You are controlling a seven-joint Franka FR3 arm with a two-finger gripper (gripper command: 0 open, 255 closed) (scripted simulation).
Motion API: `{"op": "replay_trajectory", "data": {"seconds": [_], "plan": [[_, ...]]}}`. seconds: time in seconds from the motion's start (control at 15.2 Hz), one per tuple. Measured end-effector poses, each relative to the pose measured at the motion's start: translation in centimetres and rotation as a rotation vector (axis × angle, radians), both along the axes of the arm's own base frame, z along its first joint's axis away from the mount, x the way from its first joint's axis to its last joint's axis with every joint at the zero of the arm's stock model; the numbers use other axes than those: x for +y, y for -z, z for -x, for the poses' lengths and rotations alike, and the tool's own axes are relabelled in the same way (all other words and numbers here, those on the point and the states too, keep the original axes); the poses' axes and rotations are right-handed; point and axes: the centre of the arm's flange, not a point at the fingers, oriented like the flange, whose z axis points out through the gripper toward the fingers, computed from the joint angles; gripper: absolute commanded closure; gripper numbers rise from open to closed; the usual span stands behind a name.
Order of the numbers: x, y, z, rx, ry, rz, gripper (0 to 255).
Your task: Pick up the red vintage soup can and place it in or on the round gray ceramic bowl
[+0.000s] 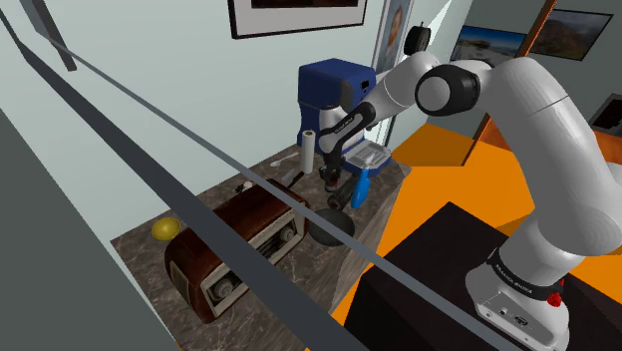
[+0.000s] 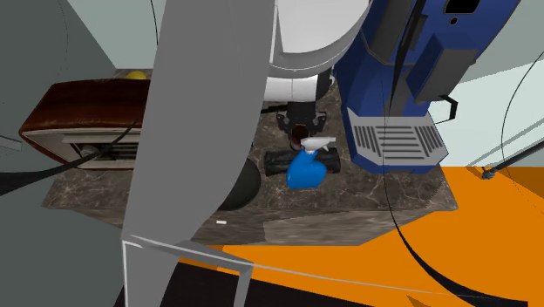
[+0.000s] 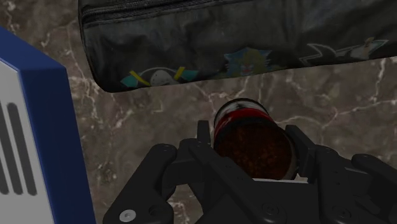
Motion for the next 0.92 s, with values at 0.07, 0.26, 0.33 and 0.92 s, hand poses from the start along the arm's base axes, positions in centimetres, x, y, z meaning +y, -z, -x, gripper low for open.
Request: {"op": "replay_trajectory", "data": {"seconds": [0.07,0.26,0.33,0.92], "plan": [[0.0,0.0,0.0,0.000,0.000,0.000,255],[-0.2,-0.9,0.1,0.002,0.001,0.001,255],[-0.2,-1.3,0.0,0.002,0.001,0.001,255],[-0.2,-6.0,0.3,0.002,0.001,0.001,255]]}}
